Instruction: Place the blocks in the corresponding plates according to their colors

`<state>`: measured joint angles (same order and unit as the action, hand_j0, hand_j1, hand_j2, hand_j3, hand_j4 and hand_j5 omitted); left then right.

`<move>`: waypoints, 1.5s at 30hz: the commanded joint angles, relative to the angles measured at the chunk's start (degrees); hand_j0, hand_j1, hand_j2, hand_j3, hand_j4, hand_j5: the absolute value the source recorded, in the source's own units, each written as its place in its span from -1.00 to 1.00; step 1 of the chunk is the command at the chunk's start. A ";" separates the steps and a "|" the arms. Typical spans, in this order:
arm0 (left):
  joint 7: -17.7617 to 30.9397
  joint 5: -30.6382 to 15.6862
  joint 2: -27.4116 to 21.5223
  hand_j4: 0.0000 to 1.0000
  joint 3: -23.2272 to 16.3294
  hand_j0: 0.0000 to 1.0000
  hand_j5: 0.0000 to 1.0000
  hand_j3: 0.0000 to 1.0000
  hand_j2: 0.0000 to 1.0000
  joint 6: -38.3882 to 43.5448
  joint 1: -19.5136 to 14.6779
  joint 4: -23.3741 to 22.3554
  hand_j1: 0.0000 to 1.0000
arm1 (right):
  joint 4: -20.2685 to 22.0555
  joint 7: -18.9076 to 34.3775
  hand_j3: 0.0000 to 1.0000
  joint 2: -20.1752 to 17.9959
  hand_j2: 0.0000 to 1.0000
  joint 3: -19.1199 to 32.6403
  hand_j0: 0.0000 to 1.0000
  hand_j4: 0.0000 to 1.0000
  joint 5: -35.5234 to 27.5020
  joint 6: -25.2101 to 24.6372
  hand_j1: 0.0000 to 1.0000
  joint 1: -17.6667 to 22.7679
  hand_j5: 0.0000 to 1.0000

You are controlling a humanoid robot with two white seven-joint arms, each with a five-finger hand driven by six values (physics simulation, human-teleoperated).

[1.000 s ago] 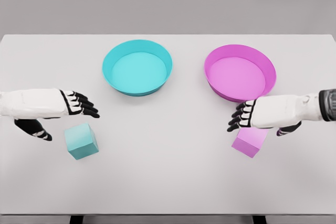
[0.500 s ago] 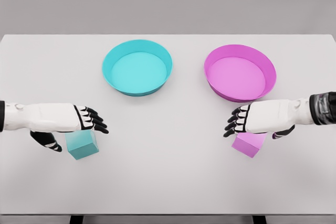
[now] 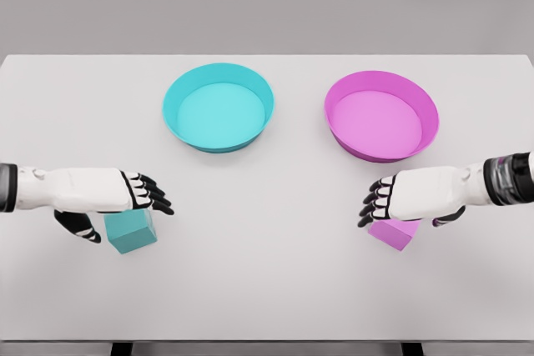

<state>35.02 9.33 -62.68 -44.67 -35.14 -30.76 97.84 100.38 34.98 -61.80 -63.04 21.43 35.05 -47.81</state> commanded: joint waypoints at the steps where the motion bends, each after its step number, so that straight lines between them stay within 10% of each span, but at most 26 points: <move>1: -0.02 -0.10 0.28 0.99 0.02 0.99 0.99 0.99 0.99 0.14 0.00 -0.11 0.99 | -0.01 0.02 0.65 0.01 0.65 -0.06 0.65 0.65 0.37 -0.05 0.65 0.00 0.65; 5: -0.02 0.43 1.34 0.99 0.02 0.99 0.99 0.99 0.99 0.14 0.00 -0.99 0.99 | -0.19 0.02 0.18 0.10 0.18 0.02 0.18 0.18 0.28 -0.05 0.18 -0.09 0.18; 14: -0.02 1.66 1.95 0.97 -0.60 0.97 0.97 0.97 0.97 0.14 0.09 -1.25 0.97 | -1.24 0.02 0.18 0.54 0.18 0.46 0.18 0.18 -2.53 -0.05 0.18 -1.76 0.18; 23: -0.02 2.19 1.95 0.46 -1.21 0.46 0.46 0.46 0.46 0.14 0.09 -1.25 0.46 | -5.10 0.02 0.19 2.64 0.19 1.52 0.19 0.19 -16.85 -0.05 0.19 -7.73 0.19; 29: -0.02 2.45 1.69 0.08 -1.21 0.08 0.08 0.08 0.08 0.14 0.09 -1.08 0.08 | -18.71 0.02 0.20 7.30 0.20 5.74 0.20 0.20 -20.55 -0.05 0.20 -11.33 0.20; 37: -0.02 2.01 1.60 0.08 0.01 0.08 0.08 0.08 0.08 0.14 -2.02 -0.28 0.08 | -39.47 0.02 0.21 19.17 0.21 5.03 0.21 0.21 -11.94 -0.05 0.21 -16.87 0.21; 45: -0.02 1.22 1.69 0.09 6.69 0.09 0.09 0.09 0.09 0.14 -2.28 -0.46 0.09 | -44.13 0.02 0.36 22.86 0.36 -0.68 0.36 0.36 -8.33 -0.05 0.36 -19.51 0.36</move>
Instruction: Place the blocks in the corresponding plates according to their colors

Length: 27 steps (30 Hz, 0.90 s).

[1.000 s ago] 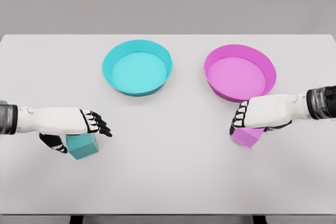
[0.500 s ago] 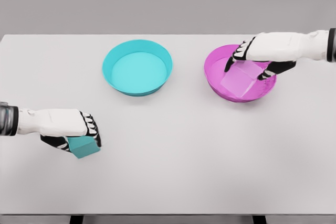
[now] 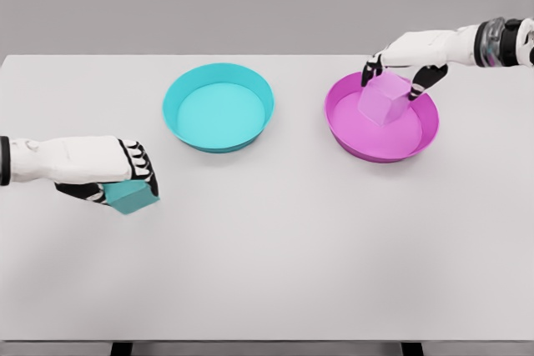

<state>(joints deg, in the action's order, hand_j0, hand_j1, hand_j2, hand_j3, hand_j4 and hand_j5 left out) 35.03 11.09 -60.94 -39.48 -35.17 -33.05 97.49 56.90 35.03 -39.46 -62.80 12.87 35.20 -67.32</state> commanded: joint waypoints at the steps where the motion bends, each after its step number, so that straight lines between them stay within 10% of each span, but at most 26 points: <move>1: -0.03 -0.89 -0.05 0.09 2.48 0.09 0.09 0.09 0.09 0.17 0.00 -0.28 0.09 | -0.47 -0.03 0.42 0.26 0.42 -0.93 0.42 0.42 0.14 -0.20 0.42 0.00 0.42; 2: -0.03 -1.07 0.03 0.09 3.10 0.09 0.09 0.09 0.09 0.17 -0.26 -0.37 0.09 | -0.38 -0.03 0.46 0.00 0.46 -1.01 0.46 0.46 0.14 -0.20 0.46 0.00 0.46; 3: -0.03 -1.33 0.21 0.09 3.36 0.09 0.09 0.09 0.09 0.17 -0.79 -0.63 0.09 | -0.12 -0.03 1.00 -0.44 1.00 -0.93 1.00 1.00 0.05 -0.20 1.00 -0.09 1.00; 12: -0.03 -0.81 11.81 0.09 3.45 0.09 0.09 0.09 0.09 0.17 -5.71 -12.58 0.09 | 2.69 -0.03 1.00 -2.73 1.00 -0.40 1.00 1.00 -0.56 -0.20 1.00 -0.88 1.00; 15: -0.03 -0.72 15.59 0.09 3.45 0.09 0.09 0.09 0.09 0.17 -6.68 -15.75 0.09 | 6.91 -0.03 1.00 -9.05 1.00 -0.13 1.00 1.00 -7.94 -0.20 1.00 -0.35 1.00; 17: -0.03 -0.54 18.40 0.09 3.45 0.09 0.09 0.09 0.09 0.17 -7.56 -18.65 0.09 | 18.06 -0.03 1.00 -19.42 1.00 2.76 1.00 1.00 -10.58 -0.20 1.00 0.61 1.00; 20: -0.03 -0.37 20.77 0.09 3.36 0.09 0.09 0.09 0.09 0.17 -8.26 -20.41 0.09 | 18.95 -0.03 1.00 -22.50 1.00 12.07 1.00 1.00 -11.55 -0.20 1.00 4.66 1.00; 27: -0.03 -0.46 24.29 0.09 3.45 0.09 0.09 0.09 0.09 0.17 -9.58 -23.92 0.09 | 18.51 -0.03 1.00 -15.30 1.00 14.10 1.00 1.00 -9.70 -0.20 1.00 10.02 1.00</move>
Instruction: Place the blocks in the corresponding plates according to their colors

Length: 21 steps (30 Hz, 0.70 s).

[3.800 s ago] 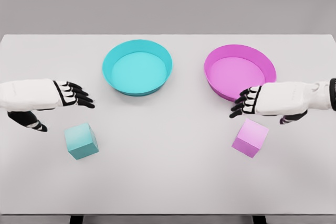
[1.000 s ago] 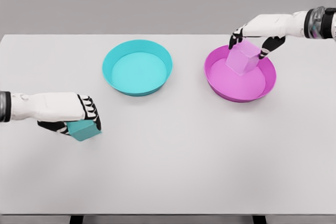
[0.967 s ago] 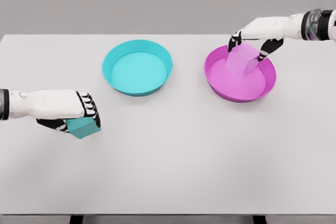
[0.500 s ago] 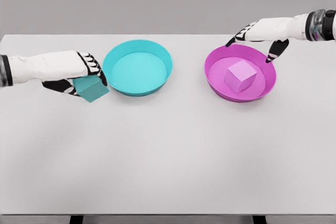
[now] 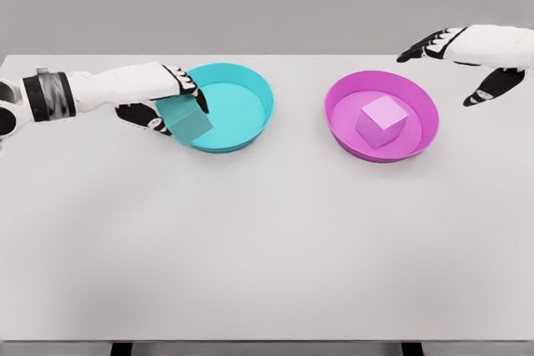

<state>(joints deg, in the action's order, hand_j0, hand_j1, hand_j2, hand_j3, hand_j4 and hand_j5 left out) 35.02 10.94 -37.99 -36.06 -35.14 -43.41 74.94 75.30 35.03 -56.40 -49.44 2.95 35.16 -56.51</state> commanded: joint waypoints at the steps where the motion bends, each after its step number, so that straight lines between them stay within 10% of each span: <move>1: -0.02 -0.31 1.78 0.09 0.02 0.09 0.09 0.09 0.09 0.14 0.00 -2.69 0.09 | 0.54 -0.03 1.00 2.52 1.00 0.75 1.00 1.00 0.30 -0.16 1.00 0.00 1.00; 18: -0.02 -0.22 12.15 0.10 0.11 0.10 0.10 0.10 0.10 0.14 -6.33 -20.10 0.10 | 6.17 -0.03 1.00 0.42 1.00 2.68 1.00 1.00 0.74 -0.16 1.00 0.61 1.00; 21: -0.02 -0.22 12.50 0.74 0.20 0.74 0.74 0.74 0.74 0.14 -6.95 -21.59 0.74 | 6.61 -0.03 1.00 -3.01 1.00 4.44 1.00 1.00 0.74 -0.16 1.00 0.79 1.00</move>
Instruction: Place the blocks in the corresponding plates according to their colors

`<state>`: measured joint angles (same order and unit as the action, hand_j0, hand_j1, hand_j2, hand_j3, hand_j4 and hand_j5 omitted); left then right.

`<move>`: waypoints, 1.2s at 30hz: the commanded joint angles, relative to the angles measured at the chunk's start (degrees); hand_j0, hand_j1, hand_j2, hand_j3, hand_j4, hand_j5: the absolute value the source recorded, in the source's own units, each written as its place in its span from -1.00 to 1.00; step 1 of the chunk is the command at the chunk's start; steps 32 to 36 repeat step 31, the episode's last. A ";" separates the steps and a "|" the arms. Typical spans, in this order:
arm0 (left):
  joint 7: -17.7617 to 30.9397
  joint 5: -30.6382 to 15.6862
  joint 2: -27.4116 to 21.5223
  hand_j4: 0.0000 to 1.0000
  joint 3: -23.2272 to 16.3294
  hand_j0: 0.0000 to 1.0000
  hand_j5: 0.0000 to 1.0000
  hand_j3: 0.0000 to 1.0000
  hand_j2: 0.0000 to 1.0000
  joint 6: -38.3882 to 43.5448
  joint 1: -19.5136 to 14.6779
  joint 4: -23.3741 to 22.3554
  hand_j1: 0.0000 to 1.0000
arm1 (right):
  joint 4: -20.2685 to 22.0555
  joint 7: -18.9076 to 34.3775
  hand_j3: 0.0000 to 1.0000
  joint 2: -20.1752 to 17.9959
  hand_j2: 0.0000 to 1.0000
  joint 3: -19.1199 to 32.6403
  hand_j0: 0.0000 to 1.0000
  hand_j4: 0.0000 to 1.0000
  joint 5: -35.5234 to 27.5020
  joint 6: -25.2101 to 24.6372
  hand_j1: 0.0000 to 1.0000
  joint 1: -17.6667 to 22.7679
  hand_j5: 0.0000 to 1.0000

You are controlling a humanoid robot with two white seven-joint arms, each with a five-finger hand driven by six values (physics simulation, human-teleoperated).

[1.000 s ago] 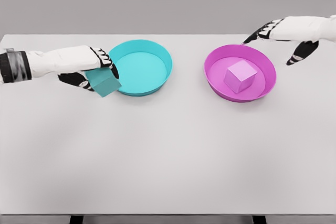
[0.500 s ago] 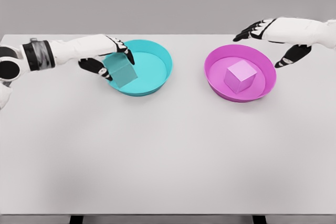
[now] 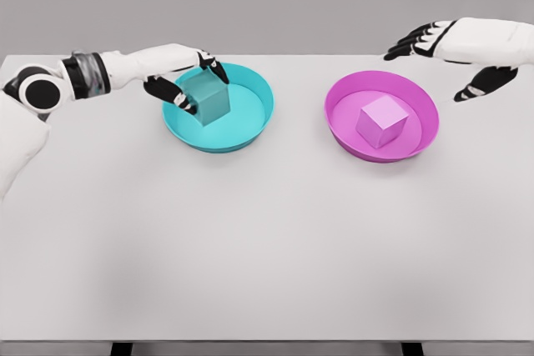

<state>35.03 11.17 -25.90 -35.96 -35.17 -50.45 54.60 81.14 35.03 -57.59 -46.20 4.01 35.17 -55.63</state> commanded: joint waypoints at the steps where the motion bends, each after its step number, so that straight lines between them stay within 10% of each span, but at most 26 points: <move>1: -0.03 -0.44 0.41 0.90 0.37 0.90 0.90 0.90 0.90 0.17 0.00 -1.25 0.90 | 0.68 -0.03 1.00 -2.53 1.00 1.29 1.00 1.00 -0.32 -0.17 1.00 0.09 1.00; 10: -0.03 -1.06 -0.38 1.00 0.54 1.00 1.00 1.00 1.00 0.17 -0.18 1.29 1.00 | 0.77 -0.03 1.00 -3.85 1.00 2.17 1.00 1.00 -0.06 -0.17 1.00 2.55 1.00; 19: -0.03 -17.40 -20.59 1.00 5.11 1.00 1.00 1.00 1.00 0.17 12.12 24.41 1.00 | 0.95 -0.03 1.00 -3.93 1.00 2.26 1.00 1.00 -0.06 -0.17 1.00 2.90 1.00; 25: -0.03 -18.72 -24.55 1.00 9.94 1.00 1.00 1.00 1.00 0.17 20.74 24.68 1.00 | 0.86 -0.03 1.00 -3.76 1.00 2.43 1.00 1.00 -0.14 -0.17 1.00 2.99 1.00; 36: -0.03 -18.55 -24.46 1.00 10.30 1.00 1.00 1.00 1.00 0.17 21.36 24.59 1.00 | 0.86 -0.03 1.00 -3.49 1.00 2.52 1.00 1.00 -0.14 -0.17 1.00 2.99 1.00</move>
